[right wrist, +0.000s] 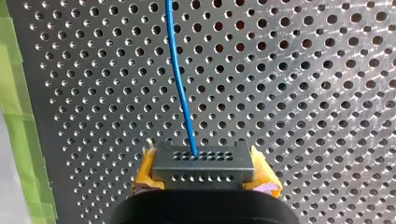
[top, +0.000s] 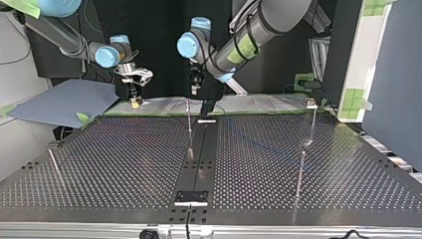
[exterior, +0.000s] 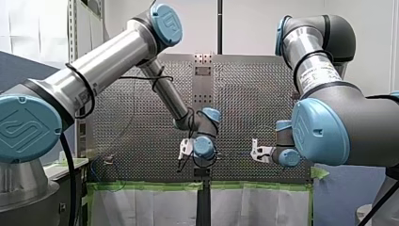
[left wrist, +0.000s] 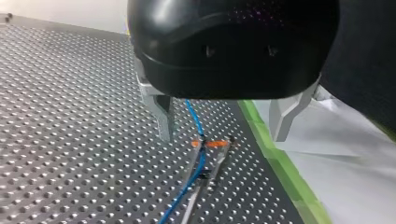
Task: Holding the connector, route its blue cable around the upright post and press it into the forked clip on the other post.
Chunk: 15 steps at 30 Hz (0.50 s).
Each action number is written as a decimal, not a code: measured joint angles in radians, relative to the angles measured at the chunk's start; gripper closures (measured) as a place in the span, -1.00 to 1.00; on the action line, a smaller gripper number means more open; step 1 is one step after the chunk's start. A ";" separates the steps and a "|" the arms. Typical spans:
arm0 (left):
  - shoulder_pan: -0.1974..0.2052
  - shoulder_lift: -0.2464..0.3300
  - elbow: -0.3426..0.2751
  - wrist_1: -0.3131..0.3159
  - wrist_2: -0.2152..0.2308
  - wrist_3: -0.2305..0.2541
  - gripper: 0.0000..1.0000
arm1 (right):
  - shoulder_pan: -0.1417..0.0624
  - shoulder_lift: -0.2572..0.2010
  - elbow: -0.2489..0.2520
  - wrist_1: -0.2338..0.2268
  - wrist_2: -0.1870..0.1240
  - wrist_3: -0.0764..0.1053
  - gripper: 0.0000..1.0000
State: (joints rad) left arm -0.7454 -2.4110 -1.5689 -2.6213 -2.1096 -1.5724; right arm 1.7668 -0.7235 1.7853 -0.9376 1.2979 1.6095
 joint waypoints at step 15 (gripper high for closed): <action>-0.007 0.128 -0.129 0.126 0.095 -0.127 -0.98 | 0.000 0.000 0.000 0.009 0.000 0.002 1.00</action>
State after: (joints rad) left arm -0.7528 -2.2826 -1.6974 -2.4953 -2.0147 -1.6993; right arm 1.7673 -0.7235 1.7855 -0.9290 1.2979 1.6116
